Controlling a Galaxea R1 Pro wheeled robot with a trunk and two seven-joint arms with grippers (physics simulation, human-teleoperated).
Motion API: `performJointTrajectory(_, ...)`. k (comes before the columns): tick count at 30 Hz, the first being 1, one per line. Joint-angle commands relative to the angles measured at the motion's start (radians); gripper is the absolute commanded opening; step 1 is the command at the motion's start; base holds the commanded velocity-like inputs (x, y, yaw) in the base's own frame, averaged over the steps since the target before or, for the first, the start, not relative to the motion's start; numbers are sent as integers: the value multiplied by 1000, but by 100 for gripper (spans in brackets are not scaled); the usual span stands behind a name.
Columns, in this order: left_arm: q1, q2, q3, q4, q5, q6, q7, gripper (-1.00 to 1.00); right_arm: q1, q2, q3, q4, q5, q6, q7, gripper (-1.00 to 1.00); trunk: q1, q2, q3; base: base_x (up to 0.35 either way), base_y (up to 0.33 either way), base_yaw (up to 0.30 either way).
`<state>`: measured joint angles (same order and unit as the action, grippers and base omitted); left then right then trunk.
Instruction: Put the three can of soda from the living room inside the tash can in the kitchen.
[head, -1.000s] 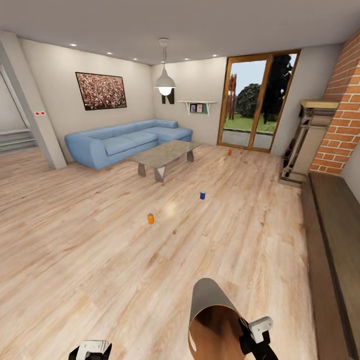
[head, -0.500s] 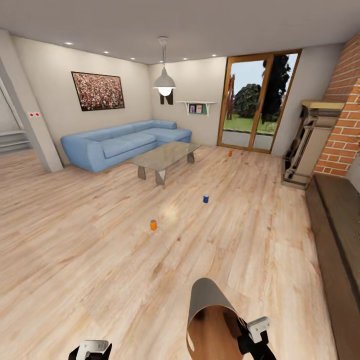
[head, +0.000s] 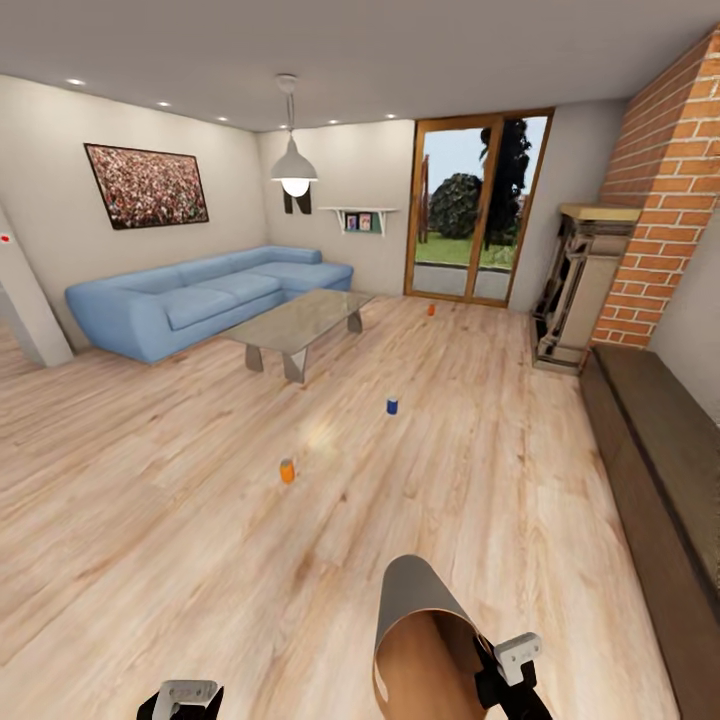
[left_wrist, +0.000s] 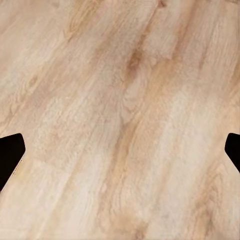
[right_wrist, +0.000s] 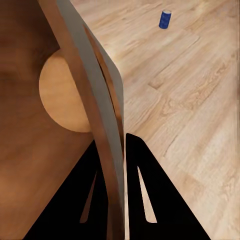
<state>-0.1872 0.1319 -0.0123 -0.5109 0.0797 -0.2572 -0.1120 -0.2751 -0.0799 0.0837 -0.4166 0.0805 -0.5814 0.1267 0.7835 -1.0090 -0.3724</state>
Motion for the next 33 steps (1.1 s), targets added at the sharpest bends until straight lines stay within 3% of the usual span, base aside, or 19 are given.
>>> performJointTrajectory(1, 0, 0, 0, 0, 0, 0, 0, 100, 0, 0, -2, -2, -4, 0, 10, -100, 0, 0, 1, 269, 227, -226)
performJointTrajectory(10, 0, 0, 0, 0, 1, -1, 0, 100, 0, 2, -2, -2, -4, 0, 10, -100, 0, 0, 8, 269, 227, -199)
performJointTrajectory(23, 0, 0, 0, 0, 2, -1, 0, 100, 0, 5, -2, -2, -4, 0, 10, -100, 0, 0, 11, 269, 227, -35)
performJointTrajectory(33, 0, 0, 0, 0, 2, -1, 0, 100, 0, 6, -3, -2, -4, 0, 9, -100, 0, 0, 22, 269, 227, -147)
